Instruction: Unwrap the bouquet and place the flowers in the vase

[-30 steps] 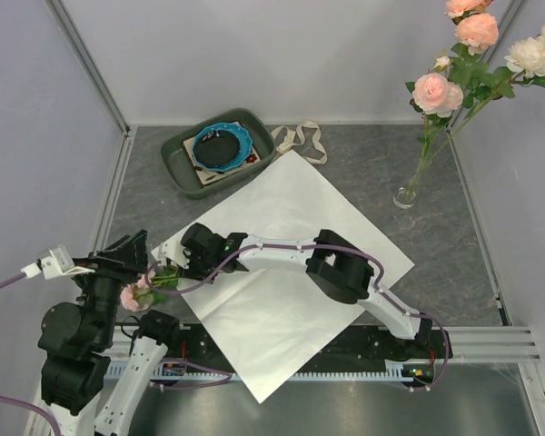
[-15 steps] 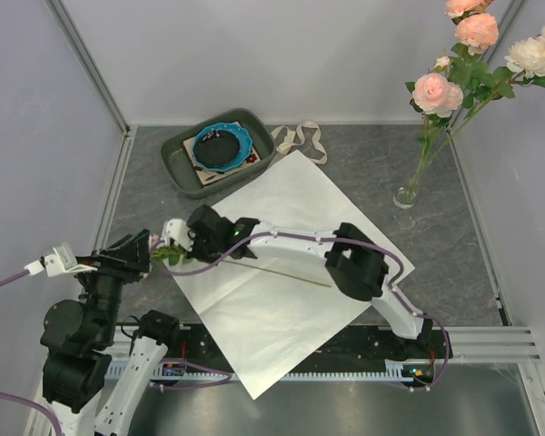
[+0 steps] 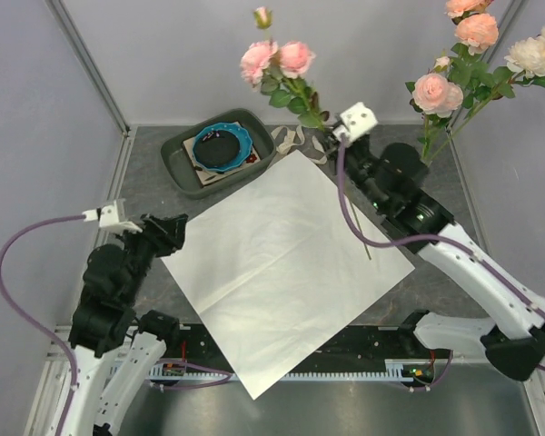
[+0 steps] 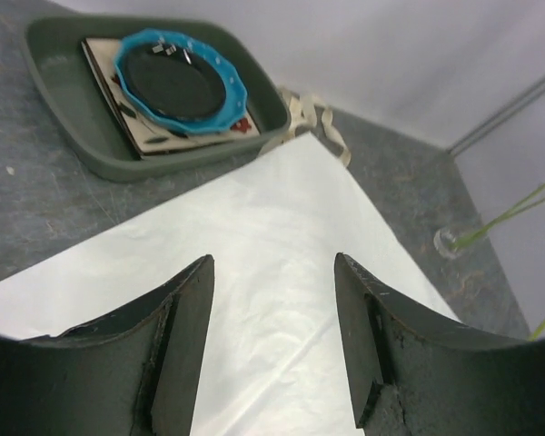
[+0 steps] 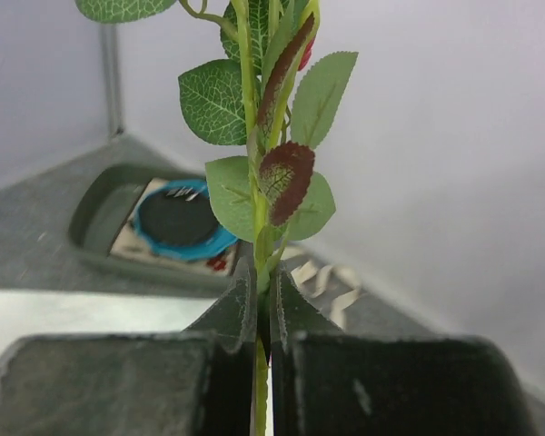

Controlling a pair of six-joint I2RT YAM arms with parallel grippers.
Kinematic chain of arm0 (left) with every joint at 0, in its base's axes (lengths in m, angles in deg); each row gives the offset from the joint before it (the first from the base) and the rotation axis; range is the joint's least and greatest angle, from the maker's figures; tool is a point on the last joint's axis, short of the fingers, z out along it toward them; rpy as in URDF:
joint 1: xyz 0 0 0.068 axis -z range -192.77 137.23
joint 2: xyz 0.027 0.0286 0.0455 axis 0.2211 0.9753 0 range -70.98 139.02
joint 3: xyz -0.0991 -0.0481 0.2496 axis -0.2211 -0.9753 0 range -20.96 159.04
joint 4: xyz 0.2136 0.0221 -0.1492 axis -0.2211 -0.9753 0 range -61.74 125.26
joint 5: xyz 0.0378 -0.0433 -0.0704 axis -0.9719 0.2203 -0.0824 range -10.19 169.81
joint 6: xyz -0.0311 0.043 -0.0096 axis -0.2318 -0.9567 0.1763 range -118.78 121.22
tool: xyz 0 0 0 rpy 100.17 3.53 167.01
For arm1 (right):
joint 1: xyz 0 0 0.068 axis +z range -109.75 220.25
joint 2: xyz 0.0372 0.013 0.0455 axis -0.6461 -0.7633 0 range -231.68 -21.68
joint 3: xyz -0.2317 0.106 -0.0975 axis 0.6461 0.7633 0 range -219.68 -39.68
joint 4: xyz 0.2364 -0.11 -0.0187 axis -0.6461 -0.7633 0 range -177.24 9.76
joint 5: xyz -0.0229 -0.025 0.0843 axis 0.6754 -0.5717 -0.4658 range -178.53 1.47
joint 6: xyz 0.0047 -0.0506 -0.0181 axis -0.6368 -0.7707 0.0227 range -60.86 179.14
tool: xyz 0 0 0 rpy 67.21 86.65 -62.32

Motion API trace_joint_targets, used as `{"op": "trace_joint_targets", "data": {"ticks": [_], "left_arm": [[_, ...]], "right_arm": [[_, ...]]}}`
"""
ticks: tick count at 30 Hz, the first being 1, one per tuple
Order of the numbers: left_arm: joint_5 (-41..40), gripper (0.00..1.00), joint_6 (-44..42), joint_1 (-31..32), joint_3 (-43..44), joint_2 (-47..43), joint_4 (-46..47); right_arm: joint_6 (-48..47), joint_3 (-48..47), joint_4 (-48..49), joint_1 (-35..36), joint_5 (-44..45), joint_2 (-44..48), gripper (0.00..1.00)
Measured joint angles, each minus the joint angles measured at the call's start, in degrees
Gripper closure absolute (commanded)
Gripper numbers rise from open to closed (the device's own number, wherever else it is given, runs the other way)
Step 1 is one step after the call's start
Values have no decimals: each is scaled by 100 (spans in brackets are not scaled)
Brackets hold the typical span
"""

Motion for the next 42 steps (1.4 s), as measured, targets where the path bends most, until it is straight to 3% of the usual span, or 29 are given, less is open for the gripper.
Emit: {"op": "trace_joint_targets", "data": {"ticks": [6, 14, 25, 35, 42], "left_arm": [[1045, 43, -229, 0, -9, 1714, 496], [2804, 44, -820, 0, 470, 3829, 732], [3547, 43, -1261, 0, 431, 3891, 1021], [3552, 44, -1307, -7, 271, 3626, 1226], [3497, 43, -1311, -37, 188, 3434, 1364]], "right_arm": [[-844, 586, 1023, -98, 1552, 1250, 100], [-2129, 1043, 2693, -599, 2752, 1521, 100], [-1996, 461, 3644, -2699, 2221, 505, 100], [-1530, 352, 4557, -3644, 1541, 151, 100], [-1274, -24, 4828, -3748, 1189, -63, 100]]}}
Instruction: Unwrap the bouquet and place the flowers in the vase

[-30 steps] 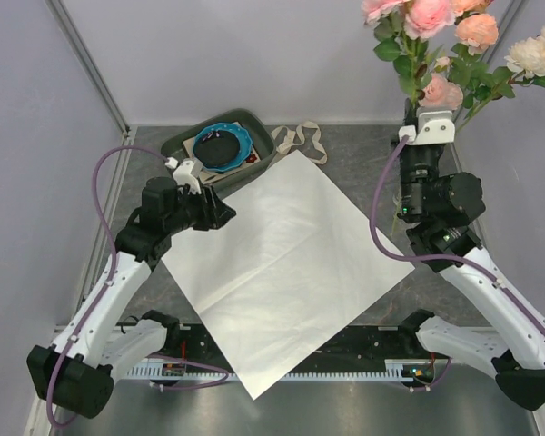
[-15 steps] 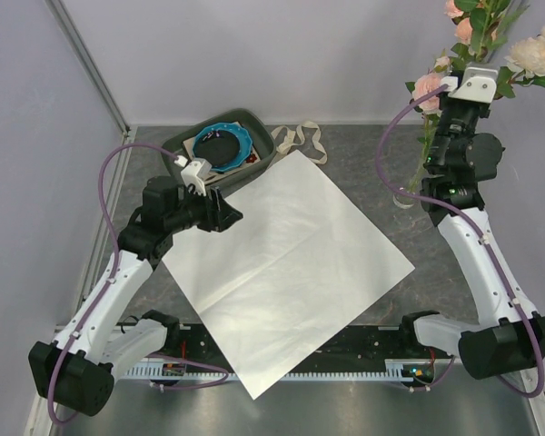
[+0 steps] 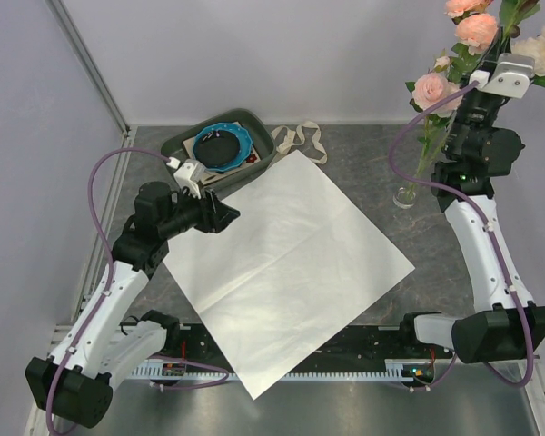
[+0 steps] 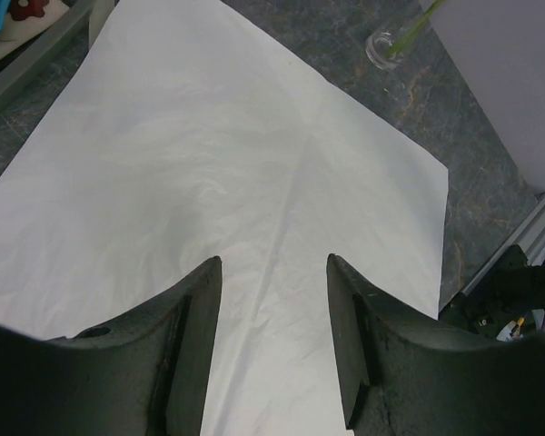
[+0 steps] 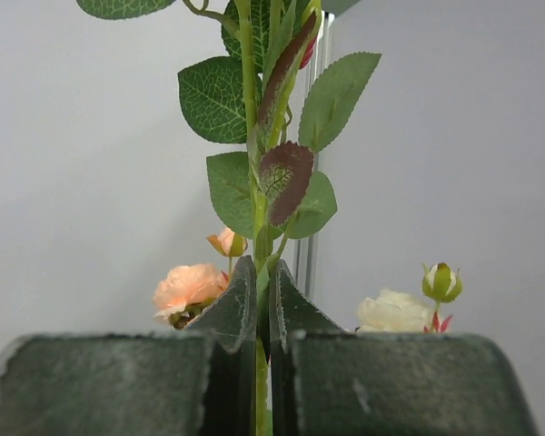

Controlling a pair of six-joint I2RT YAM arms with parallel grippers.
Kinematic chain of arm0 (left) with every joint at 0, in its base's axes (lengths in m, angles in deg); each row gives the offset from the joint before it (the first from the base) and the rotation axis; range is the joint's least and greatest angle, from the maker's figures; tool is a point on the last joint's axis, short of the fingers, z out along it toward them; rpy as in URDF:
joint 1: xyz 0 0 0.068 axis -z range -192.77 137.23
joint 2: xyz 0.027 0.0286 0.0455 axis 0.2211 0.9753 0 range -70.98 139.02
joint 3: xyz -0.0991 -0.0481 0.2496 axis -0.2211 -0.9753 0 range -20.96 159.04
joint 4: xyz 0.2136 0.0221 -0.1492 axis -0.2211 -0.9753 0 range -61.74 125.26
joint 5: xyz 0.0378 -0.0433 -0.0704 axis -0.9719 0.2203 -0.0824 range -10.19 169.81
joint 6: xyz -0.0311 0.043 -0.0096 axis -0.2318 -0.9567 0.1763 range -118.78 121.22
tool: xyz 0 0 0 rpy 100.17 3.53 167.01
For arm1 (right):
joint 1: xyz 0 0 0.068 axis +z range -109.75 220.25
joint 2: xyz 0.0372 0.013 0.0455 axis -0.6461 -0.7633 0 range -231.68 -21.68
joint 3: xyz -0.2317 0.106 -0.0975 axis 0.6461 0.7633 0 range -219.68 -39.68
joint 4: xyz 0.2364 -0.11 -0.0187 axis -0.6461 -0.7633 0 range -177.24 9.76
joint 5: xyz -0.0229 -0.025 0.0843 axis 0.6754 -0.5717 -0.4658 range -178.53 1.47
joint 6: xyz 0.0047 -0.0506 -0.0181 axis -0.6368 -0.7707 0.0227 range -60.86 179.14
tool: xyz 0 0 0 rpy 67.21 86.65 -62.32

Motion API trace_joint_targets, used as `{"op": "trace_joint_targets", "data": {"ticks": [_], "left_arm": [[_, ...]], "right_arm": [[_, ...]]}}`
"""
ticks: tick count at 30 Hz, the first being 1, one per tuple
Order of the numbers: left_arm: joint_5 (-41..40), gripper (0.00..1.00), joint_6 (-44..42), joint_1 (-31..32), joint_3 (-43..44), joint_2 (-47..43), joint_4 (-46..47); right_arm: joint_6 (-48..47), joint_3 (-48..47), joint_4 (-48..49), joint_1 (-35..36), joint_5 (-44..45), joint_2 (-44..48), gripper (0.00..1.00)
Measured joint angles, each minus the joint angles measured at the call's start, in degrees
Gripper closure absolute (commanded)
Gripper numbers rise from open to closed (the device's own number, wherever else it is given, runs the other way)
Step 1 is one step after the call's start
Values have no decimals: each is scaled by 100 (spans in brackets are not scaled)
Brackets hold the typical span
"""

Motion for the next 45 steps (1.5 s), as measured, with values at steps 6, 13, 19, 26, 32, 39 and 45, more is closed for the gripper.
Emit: {"op": "trace_joint_targets", "data": {"ticks": [6, 13, 19, 26, 32, 39, 45], "left_arm": [[-20, 44, -15, -7, -4, -57, 22], [-120, 43, -26, -7, -24, -184, 26], [-168, 44, -37, -7, -24, -190, 50], [-173, 44, -59, -11, -24, -188, 63], [-173, 44, -63, -11, -24, -166, 63], [-170, 44, -66, -11, -24, -96, 68], [-170, 44, -66, -11, -24, -57, 68]], "right_arm": [[109, -136, 140, -4, -177, -61, 100], [153, -157, 208, -13, -275, -223, 100], [232, -151, 243, -44, -278, -354, 100], [326, -17, 400, -131, -304, -376, 100], [404, 321, 525, -173, -389, -376, 100], [494, 658, 678, -260, -426, -376, 100], [564, 916, 804, -278, -428, -376, 100]]}}
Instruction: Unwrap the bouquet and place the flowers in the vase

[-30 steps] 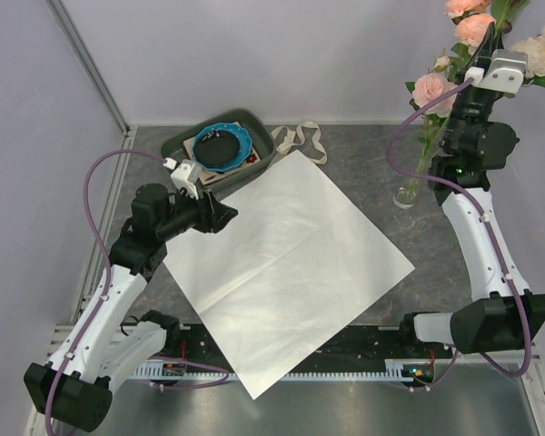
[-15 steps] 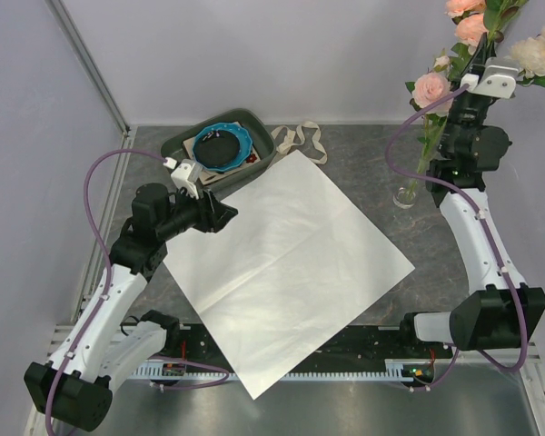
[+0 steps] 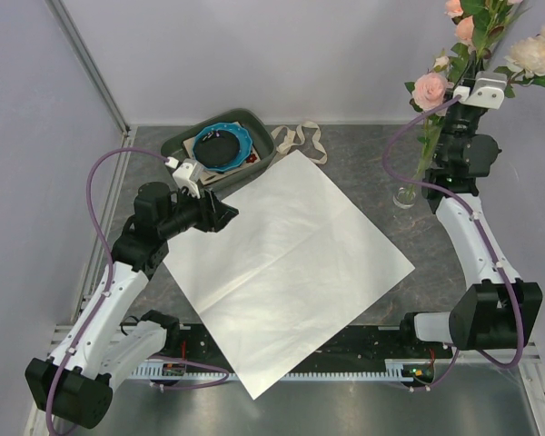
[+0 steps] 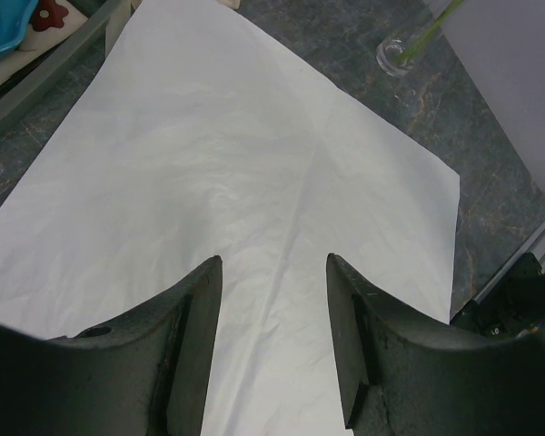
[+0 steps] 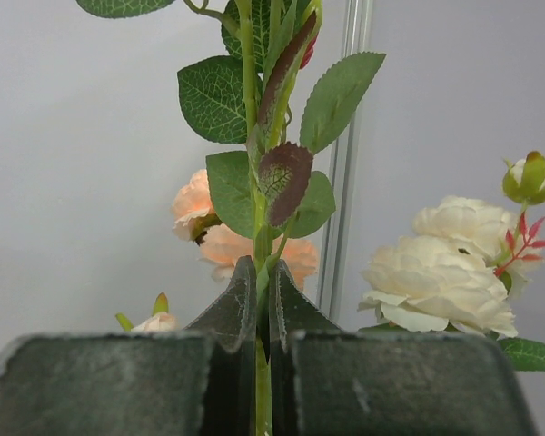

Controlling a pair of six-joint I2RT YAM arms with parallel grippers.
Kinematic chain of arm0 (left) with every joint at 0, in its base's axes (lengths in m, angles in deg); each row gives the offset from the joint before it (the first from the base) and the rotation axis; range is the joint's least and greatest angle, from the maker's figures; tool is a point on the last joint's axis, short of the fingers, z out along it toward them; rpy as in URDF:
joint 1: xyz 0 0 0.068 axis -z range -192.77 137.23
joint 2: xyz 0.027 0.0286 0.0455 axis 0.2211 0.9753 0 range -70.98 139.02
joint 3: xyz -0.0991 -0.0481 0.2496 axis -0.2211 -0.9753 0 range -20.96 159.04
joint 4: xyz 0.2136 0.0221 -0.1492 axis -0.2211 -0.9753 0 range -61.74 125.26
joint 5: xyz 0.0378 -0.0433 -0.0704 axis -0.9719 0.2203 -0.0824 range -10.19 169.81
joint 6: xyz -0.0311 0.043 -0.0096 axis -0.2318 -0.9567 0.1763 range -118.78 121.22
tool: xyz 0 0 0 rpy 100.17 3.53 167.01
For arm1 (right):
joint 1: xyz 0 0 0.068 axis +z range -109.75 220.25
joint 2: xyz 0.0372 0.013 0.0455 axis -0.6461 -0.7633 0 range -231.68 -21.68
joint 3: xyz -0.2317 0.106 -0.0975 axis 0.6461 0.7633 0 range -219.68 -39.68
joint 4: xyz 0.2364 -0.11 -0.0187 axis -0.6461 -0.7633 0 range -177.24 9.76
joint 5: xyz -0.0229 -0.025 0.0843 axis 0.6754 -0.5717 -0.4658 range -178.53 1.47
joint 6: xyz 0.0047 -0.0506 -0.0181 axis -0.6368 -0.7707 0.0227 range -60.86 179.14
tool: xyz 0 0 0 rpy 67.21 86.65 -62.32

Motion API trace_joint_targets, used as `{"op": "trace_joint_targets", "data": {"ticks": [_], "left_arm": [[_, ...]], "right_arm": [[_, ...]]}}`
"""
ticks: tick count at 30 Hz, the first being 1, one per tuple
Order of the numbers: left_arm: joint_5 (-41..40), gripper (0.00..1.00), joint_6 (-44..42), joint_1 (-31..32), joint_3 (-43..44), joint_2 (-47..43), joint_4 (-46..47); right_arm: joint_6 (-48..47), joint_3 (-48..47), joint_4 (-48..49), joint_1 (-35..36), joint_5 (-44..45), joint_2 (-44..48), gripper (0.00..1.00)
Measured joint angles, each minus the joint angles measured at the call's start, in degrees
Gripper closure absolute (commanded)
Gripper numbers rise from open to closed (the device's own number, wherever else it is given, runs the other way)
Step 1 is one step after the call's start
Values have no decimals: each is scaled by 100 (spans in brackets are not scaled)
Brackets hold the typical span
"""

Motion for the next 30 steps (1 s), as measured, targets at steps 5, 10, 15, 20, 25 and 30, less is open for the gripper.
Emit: {"op": "trace_joint_targets", "data": {"ticks": [5, 10, 15, 20, 25, 30], "left_arm": [[0, 44, 0, 0, 0, 0, 0], [0, 44, 0, 0, 0, 0, 0], [2, 44, 0, 0, 0, 0, 0], [0, 44, 0, 0, 0, 0, 4], [4, 44, 0, 0, 0, 2, 20], [4, 44, 0, 0, 0, 2, 39]], "right_arm": [[92, 240, 66, -83, -26, 0, 100], [197, 483, 251, -195, -20, 0, 100], [289, 737, 341, -229, -17, 2, 100], [365, 979, 365, -286, -15, 2, 100], [446, 1209, 391, -334, -13, 2, 100], [535, 1419, 407, -354, 7, 2, 100]]}}
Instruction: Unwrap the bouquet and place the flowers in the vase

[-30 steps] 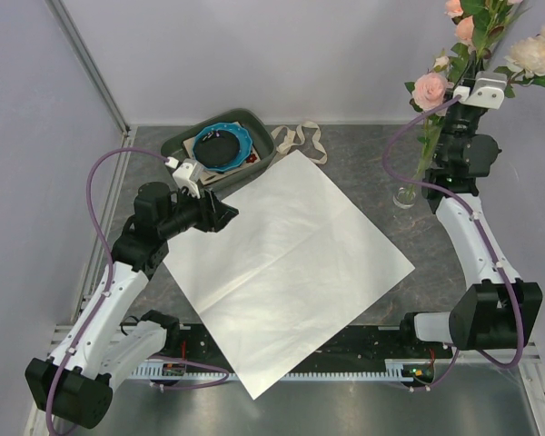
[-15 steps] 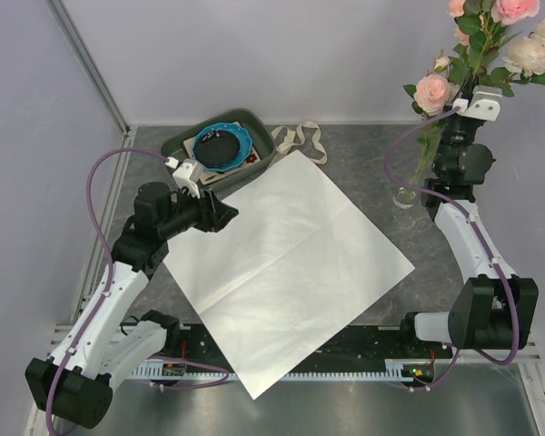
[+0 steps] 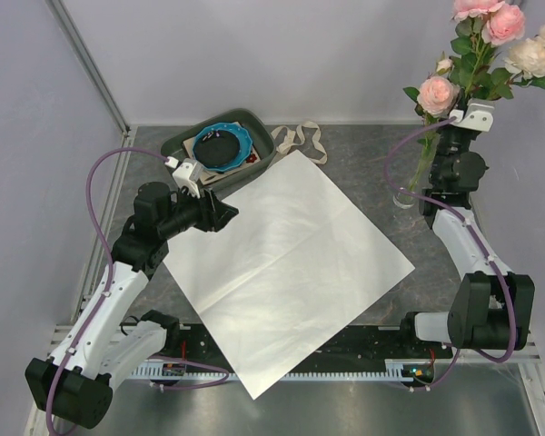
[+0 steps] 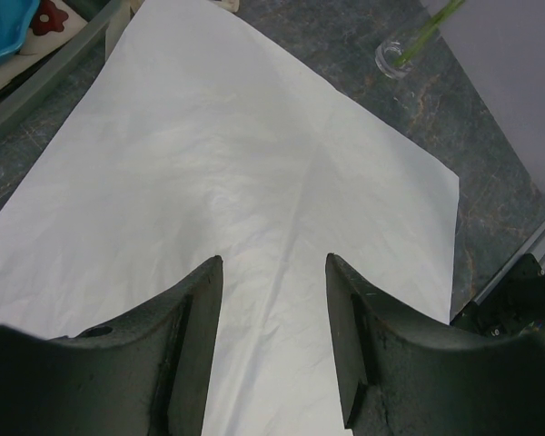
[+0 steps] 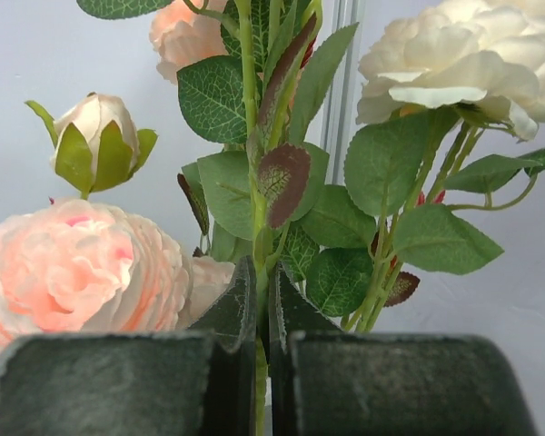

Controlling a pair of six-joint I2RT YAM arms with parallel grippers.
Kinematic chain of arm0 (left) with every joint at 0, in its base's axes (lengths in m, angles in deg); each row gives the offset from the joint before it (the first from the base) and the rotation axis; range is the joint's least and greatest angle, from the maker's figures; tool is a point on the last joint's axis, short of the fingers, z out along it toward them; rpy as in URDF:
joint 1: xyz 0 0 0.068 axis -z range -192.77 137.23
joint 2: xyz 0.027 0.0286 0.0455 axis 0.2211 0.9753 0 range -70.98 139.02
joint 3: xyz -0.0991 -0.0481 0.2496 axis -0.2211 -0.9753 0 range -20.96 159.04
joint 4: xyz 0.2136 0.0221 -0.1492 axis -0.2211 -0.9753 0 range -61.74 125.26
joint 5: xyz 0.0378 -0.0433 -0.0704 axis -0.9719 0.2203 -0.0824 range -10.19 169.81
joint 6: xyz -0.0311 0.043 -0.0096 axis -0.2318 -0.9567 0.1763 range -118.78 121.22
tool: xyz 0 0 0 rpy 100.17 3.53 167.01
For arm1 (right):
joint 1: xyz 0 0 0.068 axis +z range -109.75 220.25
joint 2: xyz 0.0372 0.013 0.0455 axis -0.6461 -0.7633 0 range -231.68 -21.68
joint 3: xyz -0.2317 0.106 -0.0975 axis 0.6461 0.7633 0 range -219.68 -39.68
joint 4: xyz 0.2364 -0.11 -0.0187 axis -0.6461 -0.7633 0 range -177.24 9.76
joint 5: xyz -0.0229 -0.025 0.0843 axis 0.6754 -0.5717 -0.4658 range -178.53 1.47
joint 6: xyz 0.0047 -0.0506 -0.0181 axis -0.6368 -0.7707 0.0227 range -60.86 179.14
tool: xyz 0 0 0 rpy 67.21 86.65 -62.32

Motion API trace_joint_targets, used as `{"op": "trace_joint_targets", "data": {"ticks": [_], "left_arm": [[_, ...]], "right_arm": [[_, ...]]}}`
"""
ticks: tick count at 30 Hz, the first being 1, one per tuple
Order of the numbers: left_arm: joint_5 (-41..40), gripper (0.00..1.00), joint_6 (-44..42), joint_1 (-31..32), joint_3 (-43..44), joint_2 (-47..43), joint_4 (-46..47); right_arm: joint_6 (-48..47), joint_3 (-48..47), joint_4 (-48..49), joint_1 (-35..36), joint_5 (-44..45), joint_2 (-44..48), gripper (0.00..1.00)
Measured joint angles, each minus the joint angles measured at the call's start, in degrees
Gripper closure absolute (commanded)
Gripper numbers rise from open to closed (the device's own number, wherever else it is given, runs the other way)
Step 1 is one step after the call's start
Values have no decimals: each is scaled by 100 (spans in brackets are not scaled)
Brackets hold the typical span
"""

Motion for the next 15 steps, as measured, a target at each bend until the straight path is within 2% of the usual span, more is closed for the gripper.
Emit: {"op": "trace_joint_targets", "data": {"ticks": [15], "left_arm": [[4, 44, 0, -2, 0, 0, 2]], "right_arm": [[146, 361, 94, -15, 46, -164, 100]]}}
